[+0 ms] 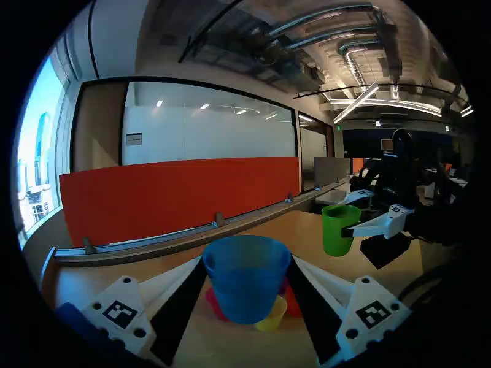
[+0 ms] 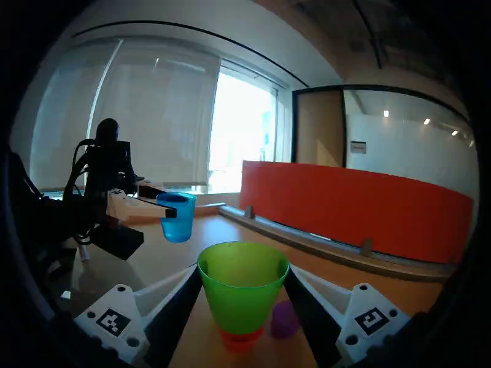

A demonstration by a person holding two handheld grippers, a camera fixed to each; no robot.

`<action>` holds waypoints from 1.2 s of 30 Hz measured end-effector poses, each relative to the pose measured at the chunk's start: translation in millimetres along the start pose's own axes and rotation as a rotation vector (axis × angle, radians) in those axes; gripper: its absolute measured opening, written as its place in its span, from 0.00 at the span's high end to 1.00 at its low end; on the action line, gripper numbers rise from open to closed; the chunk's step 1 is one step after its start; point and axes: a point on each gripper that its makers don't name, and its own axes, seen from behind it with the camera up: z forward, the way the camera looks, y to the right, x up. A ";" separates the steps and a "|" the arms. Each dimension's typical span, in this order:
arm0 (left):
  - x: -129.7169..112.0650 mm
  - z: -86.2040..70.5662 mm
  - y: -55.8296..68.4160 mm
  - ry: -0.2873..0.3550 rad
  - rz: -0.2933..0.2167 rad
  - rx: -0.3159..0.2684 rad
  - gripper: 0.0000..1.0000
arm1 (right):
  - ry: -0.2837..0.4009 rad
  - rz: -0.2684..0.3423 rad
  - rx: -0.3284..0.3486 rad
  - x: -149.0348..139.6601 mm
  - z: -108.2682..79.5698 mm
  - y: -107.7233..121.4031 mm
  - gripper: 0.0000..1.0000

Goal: Pour water

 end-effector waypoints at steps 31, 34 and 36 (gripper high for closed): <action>41.0 1.9 8.7 0.032 0.258 0.014 0.12 | 0.014 0.008 0.086 -9.7 25.3 -40.2 0.09; 44.0 2.6 9.8 0.034 0.279 0.013 0.12 | 0.014 0.008 0.096 -10.3 27.5 -44.4 0.09; 46.2 3.1 10.7 0.036 0.294 0.013 0.12 | 0.014 0.009 0.104 -10.6 28.8 -47.4 0.09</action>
